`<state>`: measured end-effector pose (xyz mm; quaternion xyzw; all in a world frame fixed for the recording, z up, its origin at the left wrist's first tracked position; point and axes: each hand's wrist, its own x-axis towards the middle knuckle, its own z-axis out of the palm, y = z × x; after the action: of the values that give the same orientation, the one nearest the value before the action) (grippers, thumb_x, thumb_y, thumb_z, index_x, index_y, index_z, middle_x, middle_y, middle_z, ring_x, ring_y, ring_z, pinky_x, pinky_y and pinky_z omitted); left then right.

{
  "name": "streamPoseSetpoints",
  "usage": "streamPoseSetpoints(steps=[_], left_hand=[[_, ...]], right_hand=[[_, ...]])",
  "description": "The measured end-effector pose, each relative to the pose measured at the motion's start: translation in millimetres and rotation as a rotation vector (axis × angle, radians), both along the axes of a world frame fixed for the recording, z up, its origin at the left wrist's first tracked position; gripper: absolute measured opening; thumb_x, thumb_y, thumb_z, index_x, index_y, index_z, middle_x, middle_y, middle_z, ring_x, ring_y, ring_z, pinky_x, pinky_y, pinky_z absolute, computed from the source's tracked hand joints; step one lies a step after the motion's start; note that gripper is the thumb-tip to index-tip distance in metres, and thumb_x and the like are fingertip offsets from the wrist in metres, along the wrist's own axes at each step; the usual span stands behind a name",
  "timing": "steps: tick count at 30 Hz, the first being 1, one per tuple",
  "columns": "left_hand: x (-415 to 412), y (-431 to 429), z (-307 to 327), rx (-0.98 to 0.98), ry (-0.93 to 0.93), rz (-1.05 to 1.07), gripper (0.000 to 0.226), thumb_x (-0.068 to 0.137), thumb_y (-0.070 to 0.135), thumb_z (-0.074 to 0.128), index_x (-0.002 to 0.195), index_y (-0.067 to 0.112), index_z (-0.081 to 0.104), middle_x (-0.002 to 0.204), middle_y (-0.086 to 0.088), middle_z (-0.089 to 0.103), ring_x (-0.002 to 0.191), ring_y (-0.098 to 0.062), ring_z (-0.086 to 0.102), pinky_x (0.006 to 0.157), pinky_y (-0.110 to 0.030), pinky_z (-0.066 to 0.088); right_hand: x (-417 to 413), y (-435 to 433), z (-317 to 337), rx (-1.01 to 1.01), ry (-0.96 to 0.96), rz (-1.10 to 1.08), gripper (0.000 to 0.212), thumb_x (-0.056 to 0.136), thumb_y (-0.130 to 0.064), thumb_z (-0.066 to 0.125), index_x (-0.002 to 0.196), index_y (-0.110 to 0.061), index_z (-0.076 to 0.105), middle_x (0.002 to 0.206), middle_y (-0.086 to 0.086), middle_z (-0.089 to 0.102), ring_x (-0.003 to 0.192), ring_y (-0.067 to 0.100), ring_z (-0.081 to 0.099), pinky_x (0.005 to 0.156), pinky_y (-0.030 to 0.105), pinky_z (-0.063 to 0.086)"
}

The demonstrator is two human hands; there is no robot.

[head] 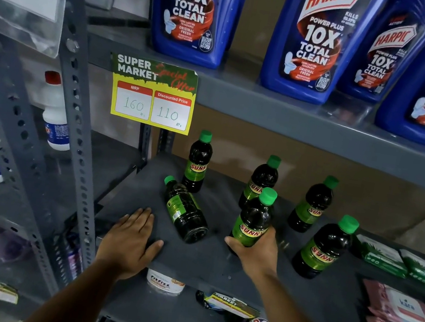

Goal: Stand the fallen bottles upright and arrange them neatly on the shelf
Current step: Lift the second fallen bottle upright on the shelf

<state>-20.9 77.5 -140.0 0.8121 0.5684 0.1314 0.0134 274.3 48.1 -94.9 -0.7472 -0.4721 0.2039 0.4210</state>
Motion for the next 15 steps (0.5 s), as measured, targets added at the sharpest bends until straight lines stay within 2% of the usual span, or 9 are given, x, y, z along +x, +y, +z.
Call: streamPoseSetpoints(steps=[4, 7, 8, 10, 13, 15], left_hand=[[0, -1, 0, 0.014, 0.007, -0.003, 0.085, 0.089, 0.064, 0.009, 0.141, 0.003, 0.036, 0.148, -0.015, 0.037, 0.137, -0.026, 0.031, 0.110, -0.041, 0.022], [0, 0, -1, 0.031, 0.003, 0.000, 0.082, 0.089, 0.064, 0.012, 0.143, 0.004, 0.032, 0.151, -0.014, 0.032, 0.139, -0.024, 0.026, 0.112, -0.039, 0.018], [0, 0, -2, 0.034, 0.000, 0.003, 0.082, 0.089, 0.064, 0.013, 0.144, 0.005, 0.029, 0.152, -0.012, 0.030, 0.140, -0.023, 0.024, 0.112, -0.038, 0.016], [1, 1, -2, 0.039, 0.001, 0.011, 0.082, 0.088, 0.064, 0.012, 0.145, 0.007, 0.026, 0.154, -0.010, 0.026, 0.141, -0.021, 0.019, 0.114, -0.037, 0.012], [2, 1, -2, 0.027, 0.006, 0.012, 0.086, 0.086, 0.067, 0.006, 0.146, 0.008, 0.023, 0.155, -0.009, 0.023, 0.142, -0.021, 0.016, 0.114, -0.036, 0.009], [0, 1, -2, 0.034, -0.002, 0.009, 0.087, 0.086, 0.067, 0.005, 0.145, 0.006, 0.027, 0.153, -0.011, 0.027, 0.141, -0.022, 0.021, 0.113, -0.037, 0.012]], right_hand=[[-2, -1, 0, 0.004, -0.022, -0.005, 0.087, 0.047, -0.049, 0.090, 0.115, -0.022, 0.043, 0.116, 0.001, 0.058, 0.108, 0.023, 0.059, 0.086, 0.043, 0.053], [-9, -9, -1, 0.096, -0.100, -0.111, 0.108, 0.050, -0.059, 0.084, 0.136, -0.017, 0.033, 0.130, 0.009, 0.049, 0.124, 0.031, 0.046, 0.100, 0.052, 0.042], [-14, -14, -1, 0.152, -0.162, -0.186, 0.108, 0.055, -0.064, 0.077, 0.138, -0.014, 0.030, 0.131, 0.014, 0.046, 0.124, 0.034, 0.042, 0.101, 0.055, 0.038], [-25, -24, -5, 0.316, -0.323, -0.204, 0.093, 0.064, -0.069, 0.063, 0.132, -0.012, 0.034, 0.125, 0.016, 0.041, 0.118, 0.036, 0.039, 0.096, 0.055, 0.032], [-42, -33, -10, 0.483, -0.572, 0.058, 0.066, 0.072, -0.057, 0.062, 0.122, -0.016, 0.045, 0.117, 0.006, 0.037, 0.109, 0.029, 0.040, 0.089, 0.041, 0.029], [-56, -31, -9, 0.466, -0.623, 0.251, 0.057, 0.076, -0.049, 0.063, 0.122, -0.020, 0.048, 0.117, 0.004, 0.040, 0.107, 0.025, 0.044, 0.090, 0.040, 0.036]])
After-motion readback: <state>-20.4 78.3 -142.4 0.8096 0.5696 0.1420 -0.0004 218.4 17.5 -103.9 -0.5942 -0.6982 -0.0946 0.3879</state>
